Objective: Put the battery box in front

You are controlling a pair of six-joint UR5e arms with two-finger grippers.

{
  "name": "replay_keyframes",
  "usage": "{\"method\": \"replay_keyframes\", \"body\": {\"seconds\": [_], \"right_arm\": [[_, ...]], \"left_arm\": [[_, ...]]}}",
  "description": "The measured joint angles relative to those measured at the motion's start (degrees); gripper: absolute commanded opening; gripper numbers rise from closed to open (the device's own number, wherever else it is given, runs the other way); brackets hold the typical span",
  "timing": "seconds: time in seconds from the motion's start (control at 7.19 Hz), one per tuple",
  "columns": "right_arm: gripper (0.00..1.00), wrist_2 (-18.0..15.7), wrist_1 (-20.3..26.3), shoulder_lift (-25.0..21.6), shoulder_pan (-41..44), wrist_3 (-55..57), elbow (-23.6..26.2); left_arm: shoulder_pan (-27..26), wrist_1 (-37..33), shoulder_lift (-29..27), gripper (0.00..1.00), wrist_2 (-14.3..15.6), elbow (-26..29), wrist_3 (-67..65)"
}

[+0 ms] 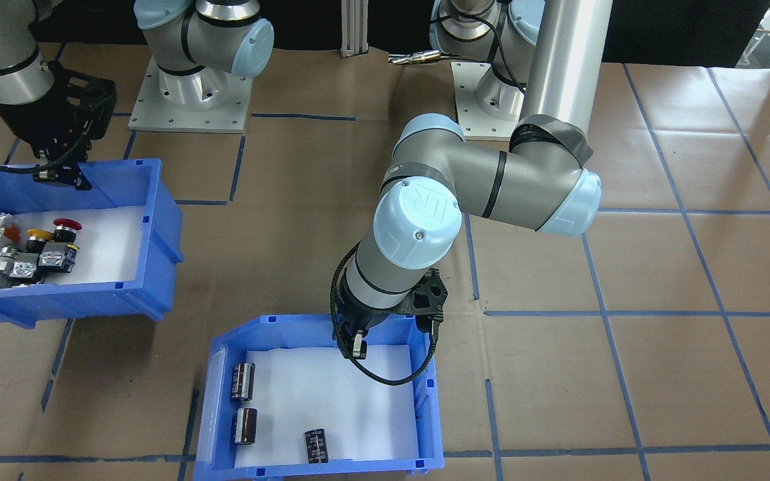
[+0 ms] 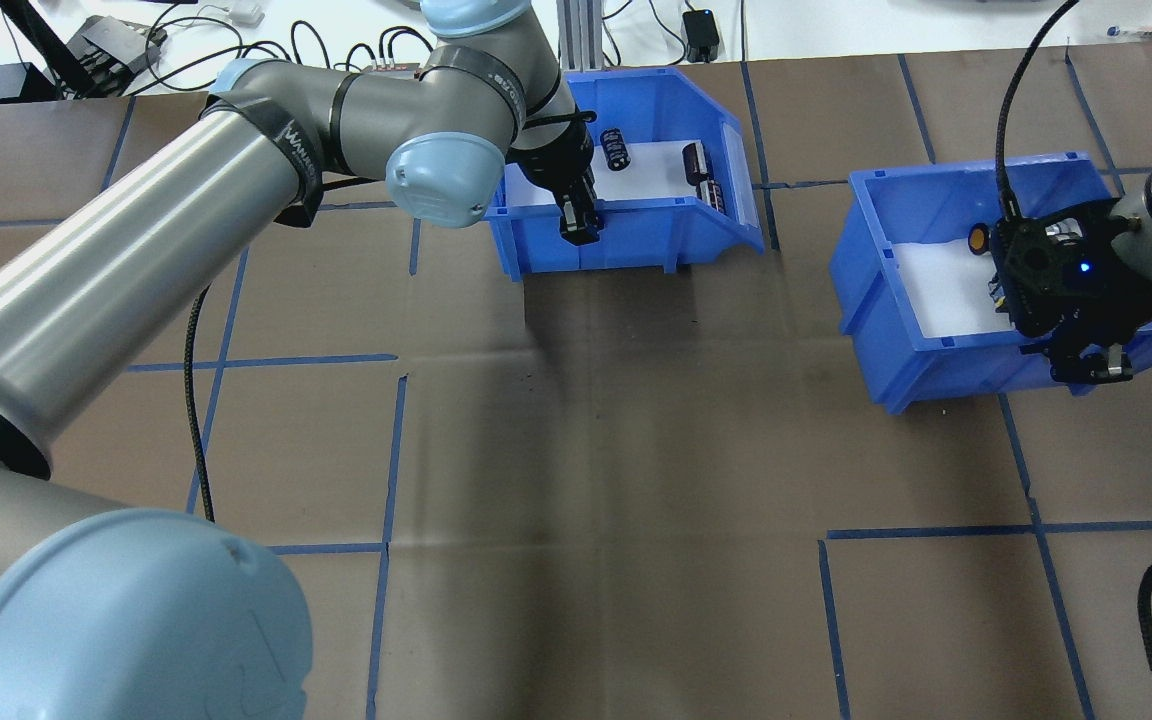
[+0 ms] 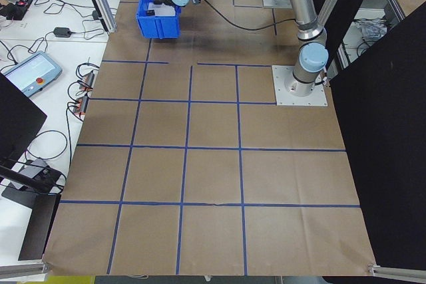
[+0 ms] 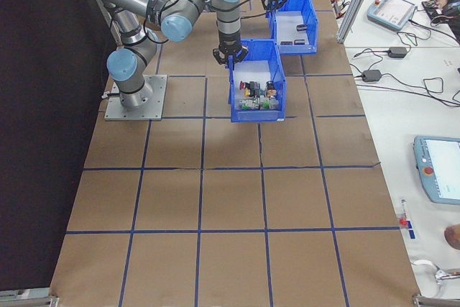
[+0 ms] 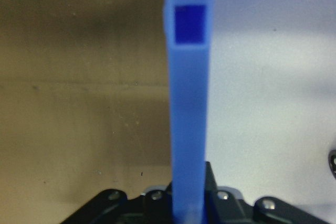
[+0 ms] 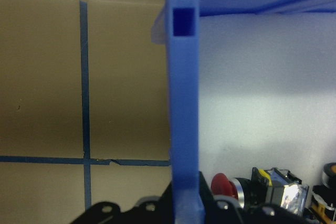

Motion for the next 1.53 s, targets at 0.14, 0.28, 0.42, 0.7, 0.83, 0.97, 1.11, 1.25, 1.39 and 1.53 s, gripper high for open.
{"method": "replay_keyframes", "body": {"seconds": [0.14, 0.28, 0.42, 0.7, 0.83, 0.97, 1.11, 1.25, 1.39, 1.53], "right_arm": [[0.04, 0.35, 0.01, 0.01, 0.00, 0.01, 0.05], [0.04, 0.44, 0.02, 0.00, 0.00, 0.05, 0.07], [0.04, 0.47, 0.04, -0.02, 0.00, 0.10, 0.11], [0.04, 0.15, 0.70, -0.67, 0.05, 0.70, 1.35], [0.05, -0.02, 1.02, -2.76, 0.21, 2.08, 3.58], [0.05, 0.02, 0.96, -6.20, 0.39, 4.09, 7.02], [0.06, 0.24, 0.68, -9.81, 0.63, 5.94, 10.76], [0.06, 0.46, 0.60, -13.04, 1.39, 7.03, 13.71], [0.06, 0.58, 0.81, -15.21, 3.13, 7.84, 15.34], [0.06, 0.63, 1.09, -16.11, 6.11, 9.71, 16.03]], "left_arm": [[-0.13, 0.37, -0.07, 0.87, 0.25, 0.08, 1.65], [-0.01, 0.50, 0.06, 0.94, 0.49, 0.13, 2.98], [0.38, 0.52, 0.57, 0.93, 0.51, 0.15, 3.66], [2.38, -1.04, 3.75, 0.93, 0.24, -0.35, 5.00], [3.97, -3.69, 6.45, 0.93, 0.26, -1.07, 7.55], [5.81, -7.05, 8.99, 0.93, 0.42, -1.40, 11.02], [7.94, -10.62, 11.26, 0.96, 0.89, -1.36, 15.91], [10.37, -14.64, 13.41, 0.99, 2.16, -0.96, 22.95], [12.54, -18.13, 15.32, 0.99, 3.72, -0.57, 31.38], [14.33, -21.15, 17.15, 0.99, 5.48, -0.42, 40.86]]}}
